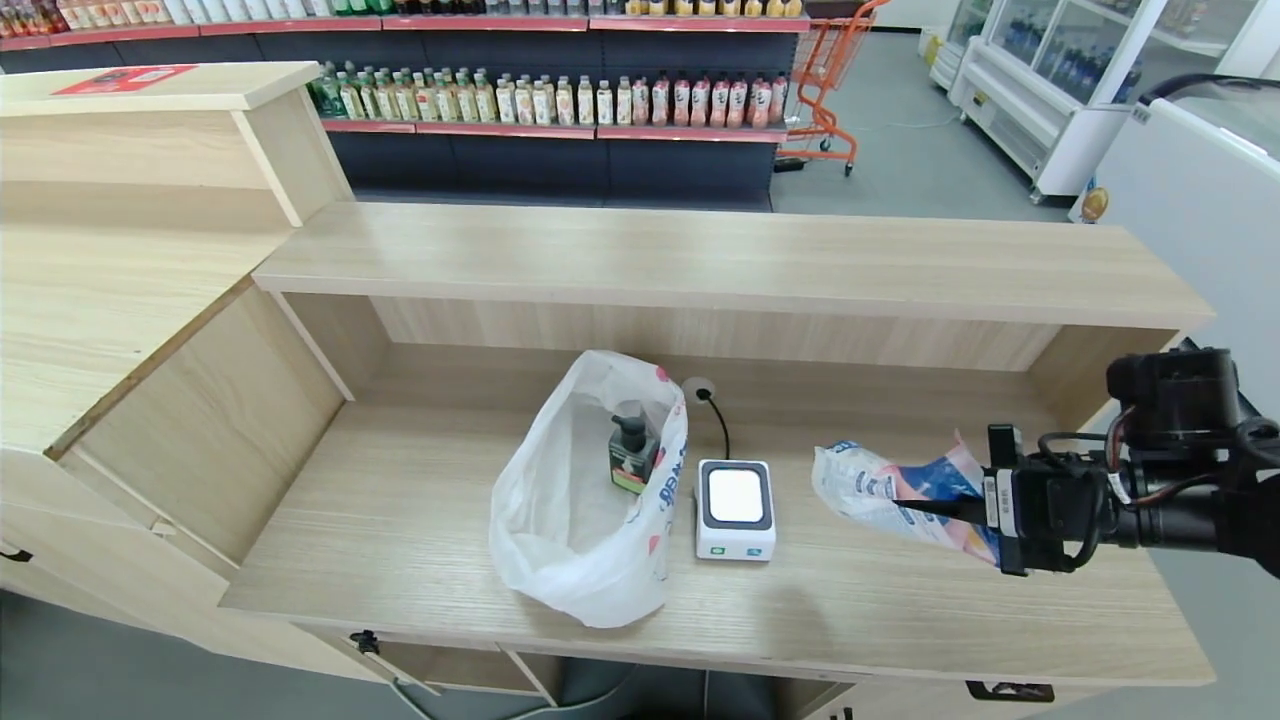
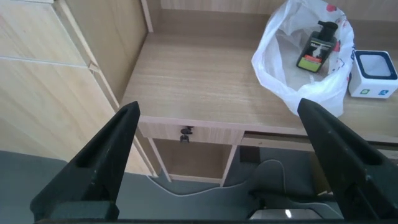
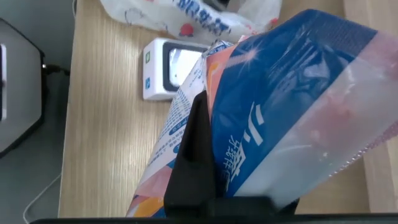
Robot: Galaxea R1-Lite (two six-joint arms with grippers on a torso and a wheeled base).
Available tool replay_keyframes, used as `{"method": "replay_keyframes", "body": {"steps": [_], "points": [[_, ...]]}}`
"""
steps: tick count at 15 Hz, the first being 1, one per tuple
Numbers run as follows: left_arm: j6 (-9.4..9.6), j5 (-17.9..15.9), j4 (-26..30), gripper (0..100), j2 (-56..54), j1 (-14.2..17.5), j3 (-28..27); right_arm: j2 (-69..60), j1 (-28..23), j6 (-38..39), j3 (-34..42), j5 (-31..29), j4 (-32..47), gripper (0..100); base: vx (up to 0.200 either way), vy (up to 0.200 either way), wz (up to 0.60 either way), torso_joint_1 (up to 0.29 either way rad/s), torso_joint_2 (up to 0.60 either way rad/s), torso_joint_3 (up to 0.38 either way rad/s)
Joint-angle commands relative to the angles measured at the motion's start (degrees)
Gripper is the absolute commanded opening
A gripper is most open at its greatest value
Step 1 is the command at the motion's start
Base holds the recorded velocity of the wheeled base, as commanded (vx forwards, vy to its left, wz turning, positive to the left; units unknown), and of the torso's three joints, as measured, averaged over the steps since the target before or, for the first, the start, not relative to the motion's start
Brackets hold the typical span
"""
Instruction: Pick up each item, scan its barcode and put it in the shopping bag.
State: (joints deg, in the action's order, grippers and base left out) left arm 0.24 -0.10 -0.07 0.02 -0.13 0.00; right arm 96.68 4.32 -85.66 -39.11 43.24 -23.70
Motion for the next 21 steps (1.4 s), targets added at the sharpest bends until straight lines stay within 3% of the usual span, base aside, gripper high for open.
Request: {"method": "replay_keyframes", "body": {"steps": [1,7,13,21], "points": [[-0.07,0.01,-0.01,100,-0.02,-0.04,0.0,5.27,-0.8,-2.23,-0.18,0.09,-0.03,0,0.0,0.0,0.0,0.0,0.0,0.0],[0.02,0.01,-0.01,100,-0.02,-0.04,0.0,11.69,1.84,-4.16,-6.86,2.38,0.06,0,0.0,0.0,0.0,0.0,0.0,0.0],[0.02,0.01,-0.01,100,-0.02,-0.04,0.0,17.75,4.91,-3.63,-14.24,9.32,-0.03,0,0.0,0.0,0.0,0.0,0.0,0.0],[0.02,0.01,-0.01,100,-0.02,-0.04,0.0,27.51,9.04,-4.25,-23.29,9.41,-0.21,0,0.0,0.0,0.0,0.0,0.0,0.0]]}}
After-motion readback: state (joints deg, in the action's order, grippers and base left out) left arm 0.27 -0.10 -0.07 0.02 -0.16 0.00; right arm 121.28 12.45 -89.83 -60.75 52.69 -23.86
